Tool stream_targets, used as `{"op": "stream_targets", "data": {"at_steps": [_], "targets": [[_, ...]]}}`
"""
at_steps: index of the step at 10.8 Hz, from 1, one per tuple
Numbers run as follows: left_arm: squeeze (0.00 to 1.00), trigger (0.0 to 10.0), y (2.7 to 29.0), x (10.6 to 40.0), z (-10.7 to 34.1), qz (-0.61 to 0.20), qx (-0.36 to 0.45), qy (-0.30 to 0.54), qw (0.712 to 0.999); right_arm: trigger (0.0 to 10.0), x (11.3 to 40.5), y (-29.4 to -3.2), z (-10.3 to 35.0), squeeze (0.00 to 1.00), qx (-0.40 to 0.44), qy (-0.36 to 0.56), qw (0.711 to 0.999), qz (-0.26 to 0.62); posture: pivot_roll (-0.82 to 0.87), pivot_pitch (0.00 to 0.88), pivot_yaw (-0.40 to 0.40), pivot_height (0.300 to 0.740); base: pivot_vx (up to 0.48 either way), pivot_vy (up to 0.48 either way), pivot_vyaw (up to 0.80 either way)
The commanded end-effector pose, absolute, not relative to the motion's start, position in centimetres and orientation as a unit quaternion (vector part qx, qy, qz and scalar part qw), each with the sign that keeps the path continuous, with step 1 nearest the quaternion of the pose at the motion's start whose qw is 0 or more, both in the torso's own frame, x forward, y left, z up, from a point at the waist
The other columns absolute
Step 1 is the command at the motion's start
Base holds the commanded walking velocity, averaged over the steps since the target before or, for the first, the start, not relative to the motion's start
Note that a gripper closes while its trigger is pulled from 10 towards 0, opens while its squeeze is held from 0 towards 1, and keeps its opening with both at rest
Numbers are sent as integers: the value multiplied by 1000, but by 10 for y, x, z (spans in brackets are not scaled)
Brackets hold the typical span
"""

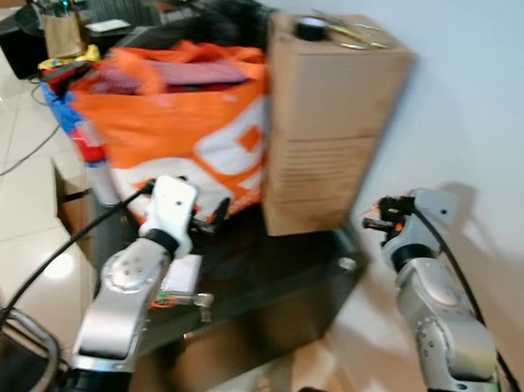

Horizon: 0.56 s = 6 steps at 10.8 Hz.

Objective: Hang keys on a hook

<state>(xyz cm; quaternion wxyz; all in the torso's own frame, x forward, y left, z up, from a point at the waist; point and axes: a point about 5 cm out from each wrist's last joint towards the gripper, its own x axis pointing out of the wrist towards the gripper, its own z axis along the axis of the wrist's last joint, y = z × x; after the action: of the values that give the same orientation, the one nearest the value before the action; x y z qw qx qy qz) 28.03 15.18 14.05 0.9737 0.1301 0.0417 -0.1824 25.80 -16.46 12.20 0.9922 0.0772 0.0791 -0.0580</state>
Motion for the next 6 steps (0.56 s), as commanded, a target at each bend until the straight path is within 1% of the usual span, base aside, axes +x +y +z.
{"op": "stream_targets", "data": {"at_steps": [1,2,3,4,5,6], "targets": [[0,10000,154,282,141,-177,132,42,974,10000,259,-163,125,0,78,71,993,-55,-15,0,-57,740,0,0,0],[0,10000,155,282,141,-176,128,44,975,10000,260,-163,125,0,76,68,993,-52,-16,0,-57,740,0,0,0],[0,10000,154,282,140,-177,127,45,975,10000,260,-162,125,0,75,70,994,-48,-18,0,-57,740,0,0,-413],[0,10000,154,283,140,-178,126,45,975,10000,260,-162,126,0,74,70,994,-46,-18,0,-58,740,0,0,-469],[0,10000,154,282,140,-178,125,44,975,10000,260,-162,126,0,73,70,994,-45,-18,0,-58,740,0,0,-800],[0,10000,152,280,143,-197,118,37,973,10000,261,-162,126,0,71,68,994,-42,-19,0,-61,740,0,0,-556]]}}
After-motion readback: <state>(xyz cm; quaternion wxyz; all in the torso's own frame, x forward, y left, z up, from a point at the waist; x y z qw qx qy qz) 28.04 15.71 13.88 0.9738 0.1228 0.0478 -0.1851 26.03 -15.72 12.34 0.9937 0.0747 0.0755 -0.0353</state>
